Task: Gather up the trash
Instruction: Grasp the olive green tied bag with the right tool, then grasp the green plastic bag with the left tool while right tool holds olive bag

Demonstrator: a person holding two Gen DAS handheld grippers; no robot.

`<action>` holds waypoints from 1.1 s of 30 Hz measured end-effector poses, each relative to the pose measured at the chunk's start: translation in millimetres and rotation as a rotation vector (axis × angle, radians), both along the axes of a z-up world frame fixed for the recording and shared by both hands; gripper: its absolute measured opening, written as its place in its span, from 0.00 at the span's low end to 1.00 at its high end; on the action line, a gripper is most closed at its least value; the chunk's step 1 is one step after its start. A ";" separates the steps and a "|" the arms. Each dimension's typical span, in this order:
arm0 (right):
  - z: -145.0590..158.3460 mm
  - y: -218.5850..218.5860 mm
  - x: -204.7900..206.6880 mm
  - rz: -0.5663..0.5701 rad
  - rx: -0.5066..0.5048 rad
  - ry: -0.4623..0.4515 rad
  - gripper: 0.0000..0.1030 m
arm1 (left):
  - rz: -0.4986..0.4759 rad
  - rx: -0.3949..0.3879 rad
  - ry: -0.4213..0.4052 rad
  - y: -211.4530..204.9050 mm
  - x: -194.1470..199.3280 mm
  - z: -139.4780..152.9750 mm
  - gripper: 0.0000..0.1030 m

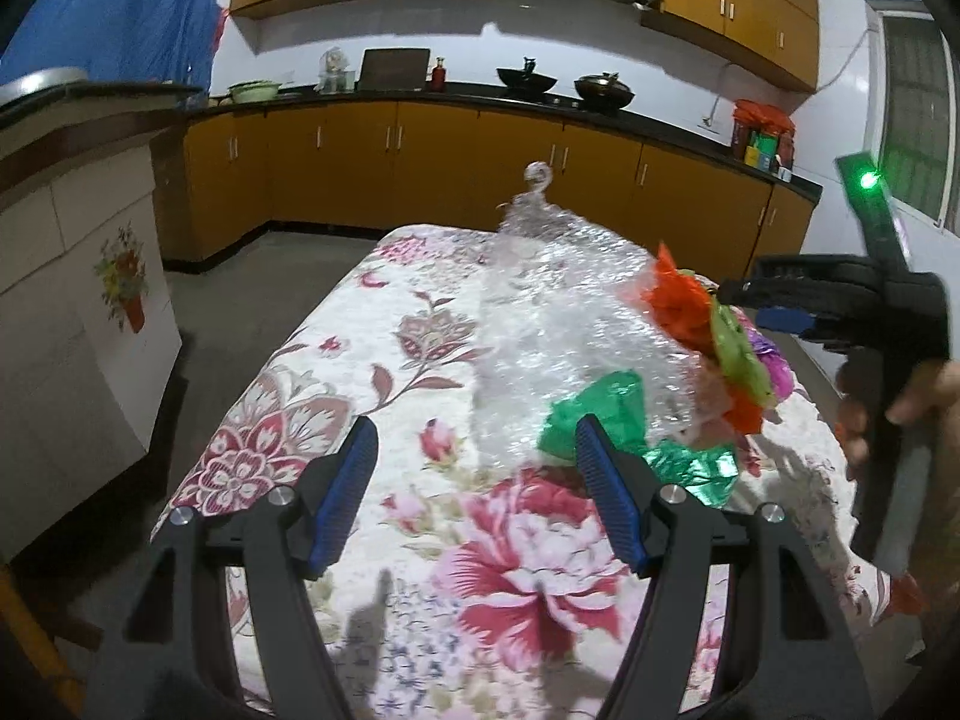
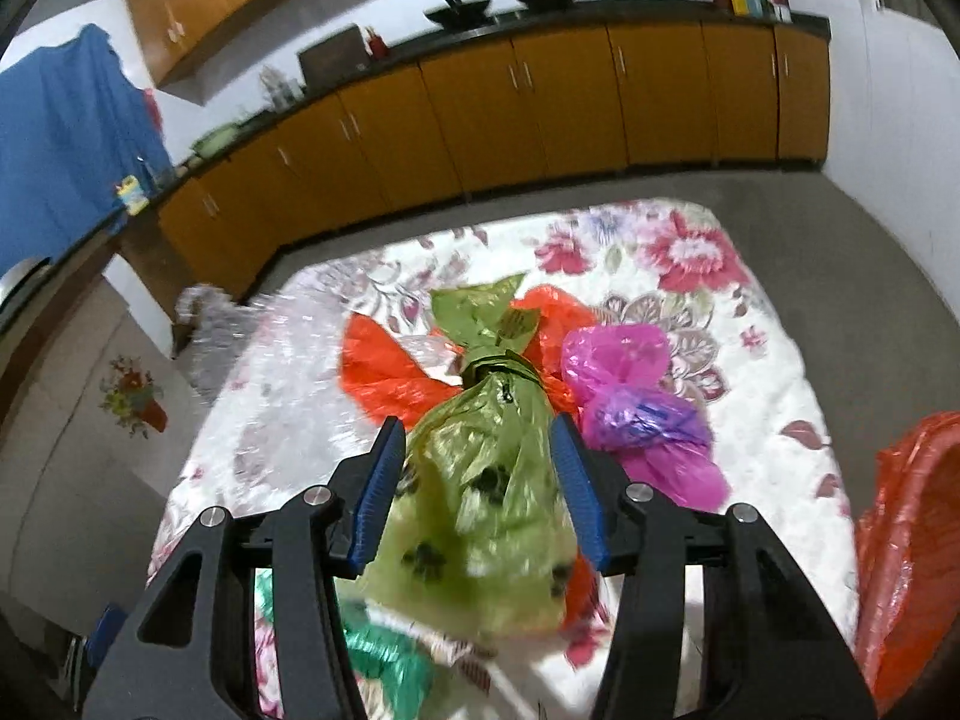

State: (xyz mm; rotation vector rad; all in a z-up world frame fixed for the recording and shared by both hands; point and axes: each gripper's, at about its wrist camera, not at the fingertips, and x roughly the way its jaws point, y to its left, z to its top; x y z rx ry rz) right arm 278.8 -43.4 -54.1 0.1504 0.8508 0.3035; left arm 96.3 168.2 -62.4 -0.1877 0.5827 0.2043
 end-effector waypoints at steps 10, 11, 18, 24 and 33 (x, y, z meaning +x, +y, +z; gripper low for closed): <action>-15.7 -0.9 -15.4 0.059 -0.020 0.031 0.05 | -0.004 -0.034 0.019 7.1 2.7 -12.5 0.65; -11.5 -1.9 -19.4 0.060 -0.022 0.016 0.05 | -0.006 -0.033 0.019 5.3 3.1 -12.4 0.65; 19.5 -20.8 -47.8 0.052 -0.023 -0.098 0.05 | -0.028 -0.029 0.018 -5.3 5.2 -9.8 0.65; 22.0 -42.3 -61.1 0.027 -0.029 -0.107 0.05 | -0.074 -0.032 0.029 -16.7 13.1 -9.1 0.65; 15.6 -68.4 -78.9 -0.011 -0.038 -0.085 0.05 | -0.208 0.009 0.072 -66.0 62.2 -14.2 0.66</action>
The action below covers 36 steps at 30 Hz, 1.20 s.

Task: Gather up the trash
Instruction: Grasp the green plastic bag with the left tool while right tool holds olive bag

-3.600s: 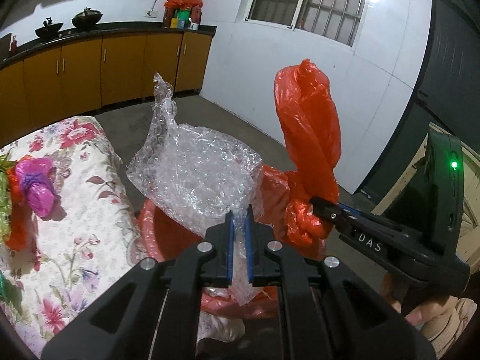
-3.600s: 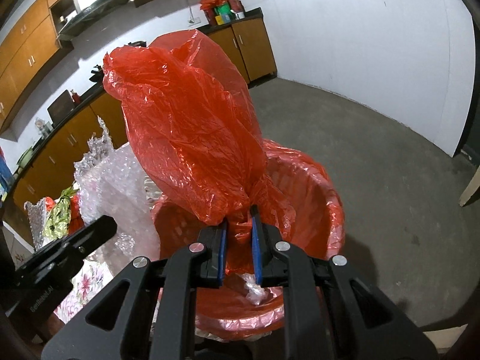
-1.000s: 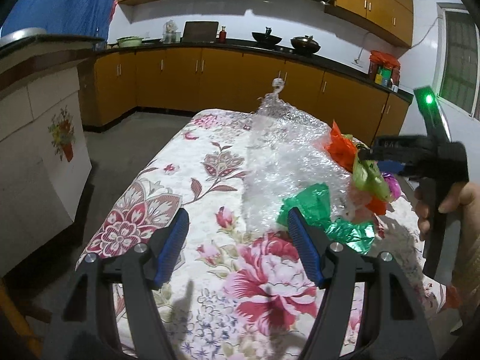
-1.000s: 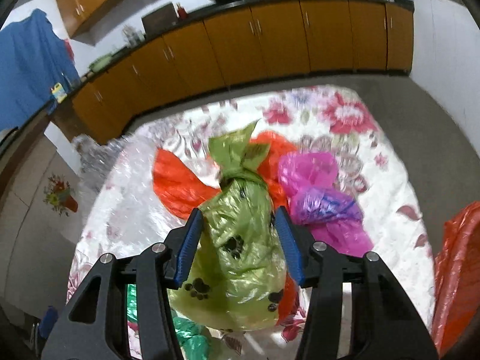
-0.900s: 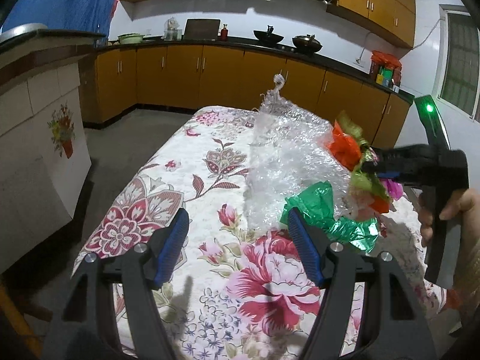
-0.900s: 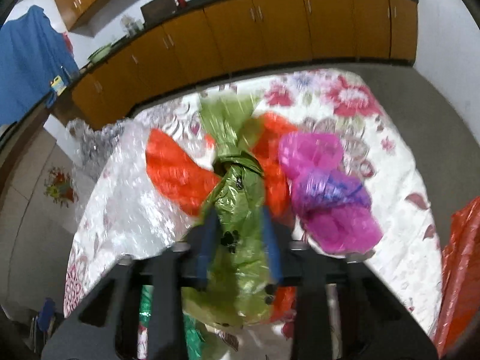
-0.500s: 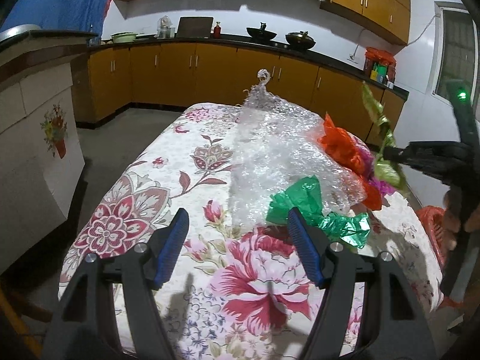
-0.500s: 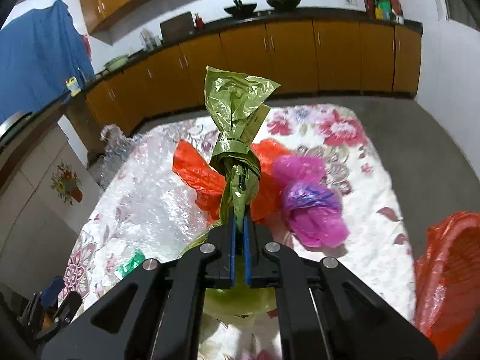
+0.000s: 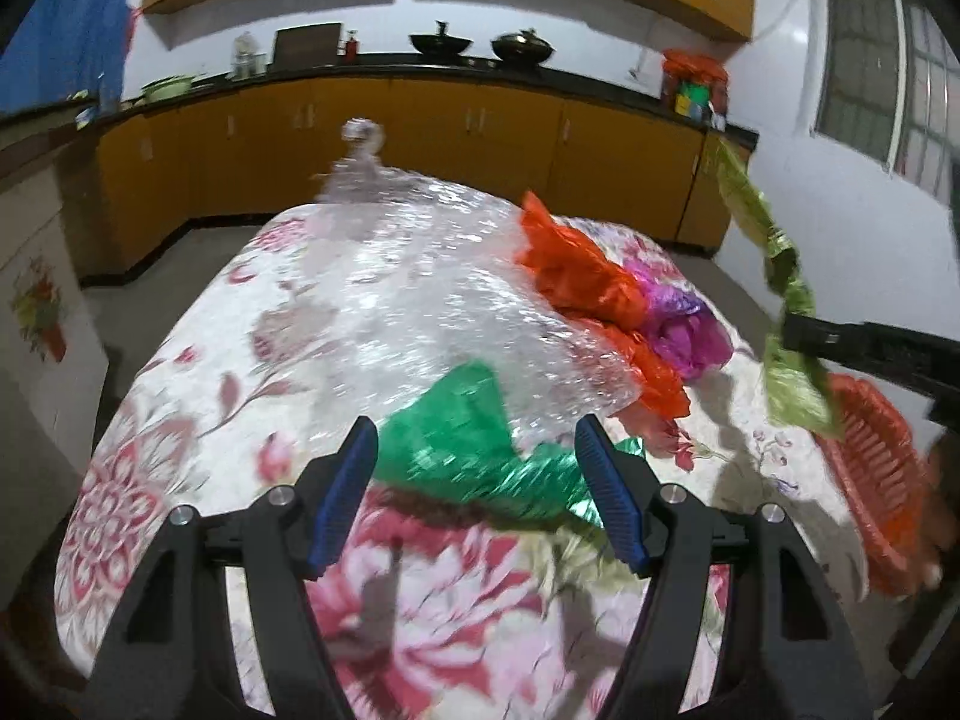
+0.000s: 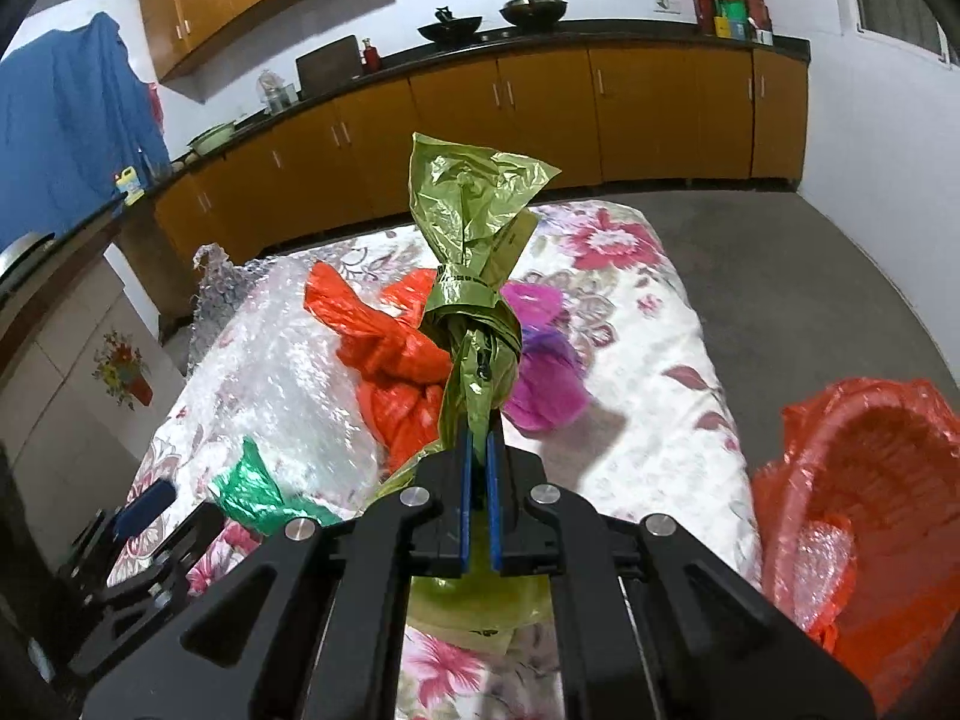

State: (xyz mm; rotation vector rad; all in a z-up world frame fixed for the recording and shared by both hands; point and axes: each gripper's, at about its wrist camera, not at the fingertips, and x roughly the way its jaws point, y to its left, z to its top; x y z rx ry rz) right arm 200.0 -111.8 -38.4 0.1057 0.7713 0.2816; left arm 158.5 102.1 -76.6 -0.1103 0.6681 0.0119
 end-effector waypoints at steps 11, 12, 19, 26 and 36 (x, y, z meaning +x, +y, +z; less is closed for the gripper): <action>-8.7 -20.0 -5.6 -0.026 0.015 0.020 0.05 | -0.088 -0.022 0.168 -13.8 38.9 -37.7 0.55; -9.8 -20.9 -5.7 -0.029 0.019 0.023 0.05 | -0.101 -0.026 0.175 -15.9 39.5 -39.2 0.53; -11.9 -25.7 -9.3 -0.037 0.024 0.029 0.05 | -0.160 -0.025 0.193 -33.1 38.3 -44.9 0.49; -11.9 -33.4 -12.7 -0.058 0.038 0.032 0.05 | -0.190 0.030 0.197 -51.4 33.0 -52.2 0.39; -0.1 -52.0 -28.7 -0.094 0.055 0.000 0.05 | -0.208 -0.029 0.151 -52.5 21.4 -31.0 0.28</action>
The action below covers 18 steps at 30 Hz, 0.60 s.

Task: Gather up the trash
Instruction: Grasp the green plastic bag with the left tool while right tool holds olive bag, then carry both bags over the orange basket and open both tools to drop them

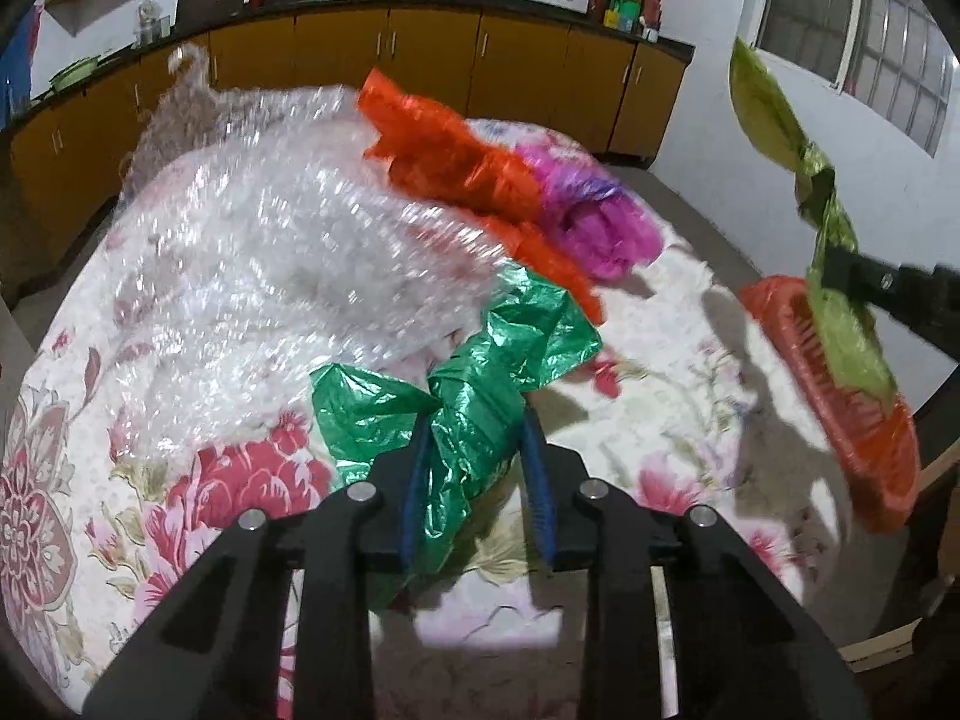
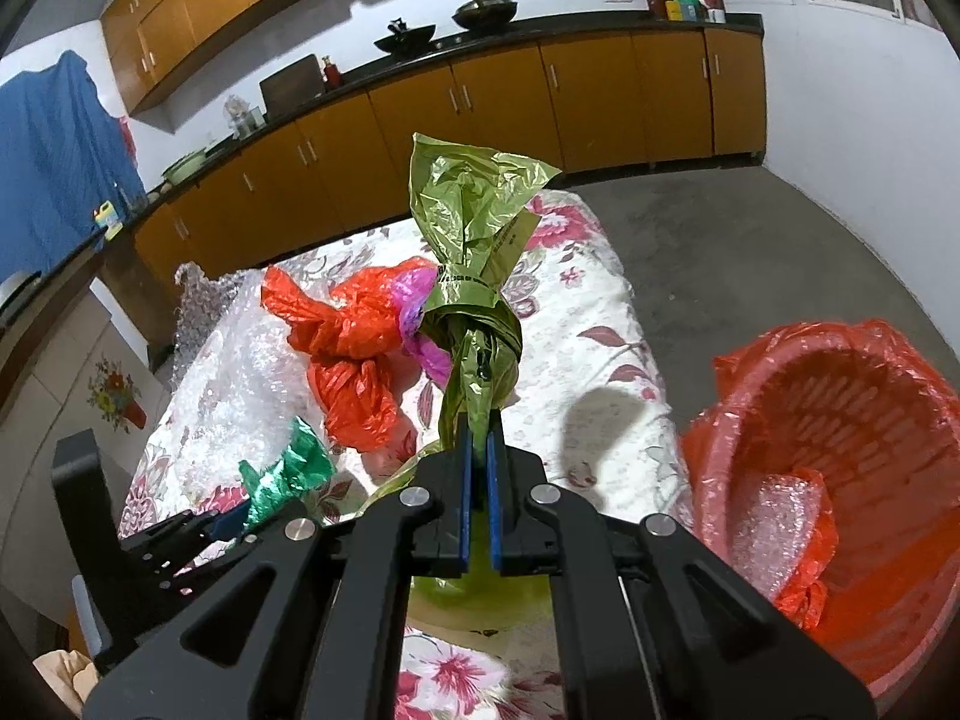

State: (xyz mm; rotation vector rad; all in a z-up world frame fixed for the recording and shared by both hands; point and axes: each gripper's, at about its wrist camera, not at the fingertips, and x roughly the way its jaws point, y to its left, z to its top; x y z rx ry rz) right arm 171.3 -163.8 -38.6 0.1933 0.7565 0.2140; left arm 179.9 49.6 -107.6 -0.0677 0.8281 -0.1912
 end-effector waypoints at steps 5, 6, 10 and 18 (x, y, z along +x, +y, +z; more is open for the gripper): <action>4.5 -17.0 -13.1 -0.031 0.018 -0.013 0.05 | -0.032 -0.015 -0.058 -15.1 -3.3 28.0 0.28; 5.4 -21.4 -17.3 -0.040 0.020 -0.017 0.05 | -0.040 -0.019 -0.067 -17.9 -5.0 32.9 0.28; 8.4 -34.6 -31.2 -0.069 0.016 -0.029 0.05 | -0.075 -0.043 -0.097 -31.6 -10.5 51.1 0.28; 18.3 -65.6 -63.9 -0.141 -0.006 -0.065 0.05 | -0.152 -0.086 -0.129 -68.0 -13.8 78.2 0.28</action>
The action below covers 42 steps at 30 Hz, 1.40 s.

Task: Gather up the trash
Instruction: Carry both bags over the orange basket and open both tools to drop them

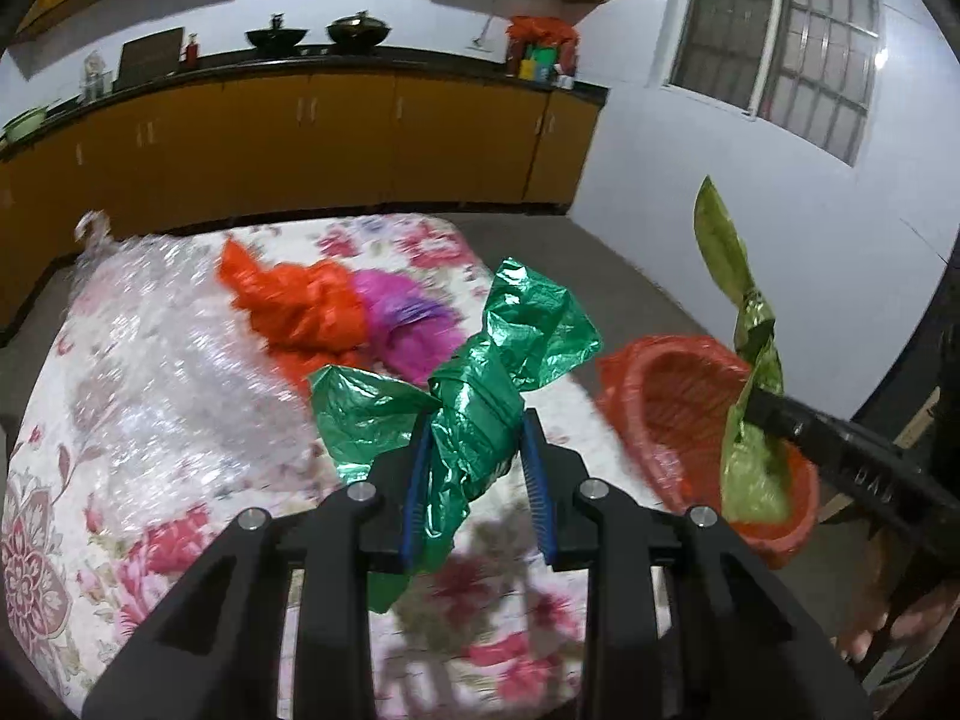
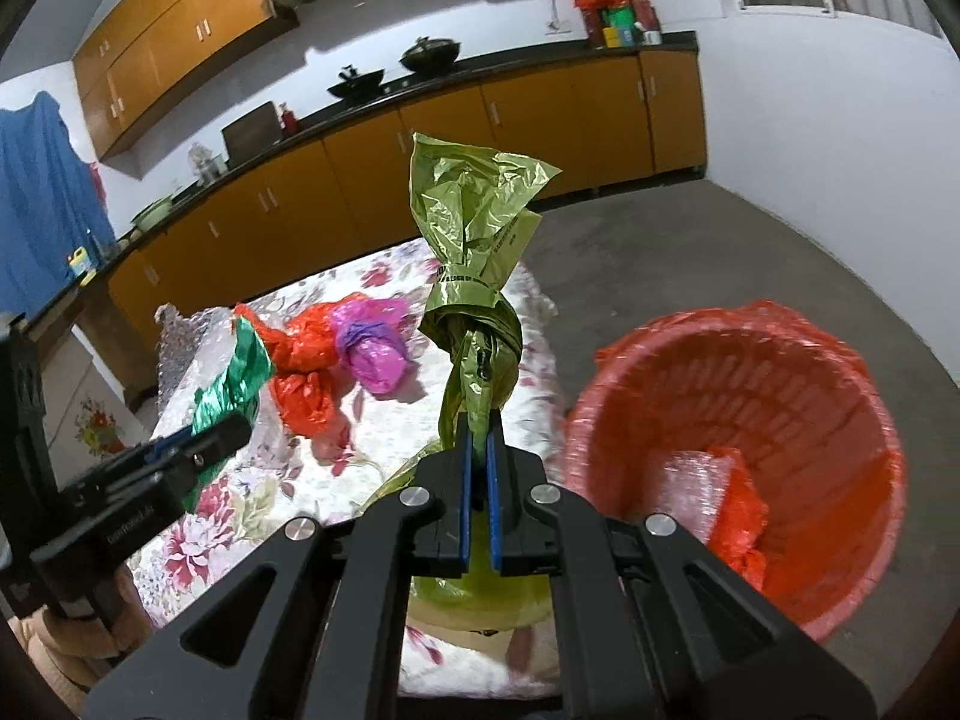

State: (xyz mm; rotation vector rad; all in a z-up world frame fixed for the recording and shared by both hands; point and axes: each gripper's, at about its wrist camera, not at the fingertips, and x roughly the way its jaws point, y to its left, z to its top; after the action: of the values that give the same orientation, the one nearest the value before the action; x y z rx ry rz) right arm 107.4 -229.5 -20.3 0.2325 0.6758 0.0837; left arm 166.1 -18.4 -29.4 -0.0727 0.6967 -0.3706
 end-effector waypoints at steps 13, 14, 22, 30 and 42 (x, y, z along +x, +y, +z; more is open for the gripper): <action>0.3 -52.5 -32.8 -0.126 0.001 -0.023 0.05 | -0.155 -0.035 -0.011 -73.1 -8.6 17.5 0.29; 0.6 -56.2 -34.5 -0.137 0.000 -0.025 0.05 | -0.163 -0.036 -0.009 -77.7 -8.4 17.6 0.28; 2.0 -87.8 -46.9 -0.213 -0.007 -0.045 0.05 | -0.232 -0.037 0.006 -115.1 -6.9 14.2 0.29; -1.0 -112.6 -49.9 -0.253 0.014 -0.046 0.05 | -0.280 -0.033 0.017 -145.7 -2.3 9.3 0.29; -7.7 -137.3 -47.1 -0.293 0.024 -0.035 0.05 | -0.331 -0.037 0.075 -178.8 10.4 -9.1 0.29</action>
State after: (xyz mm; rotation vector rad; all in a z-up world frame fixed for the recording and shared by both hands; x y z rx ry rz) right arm 60.3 -366.7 -28.0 0.3498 0.5999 -0.1846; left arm 176.5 -197.1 -38.5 -0.0059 0.7777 -0.7007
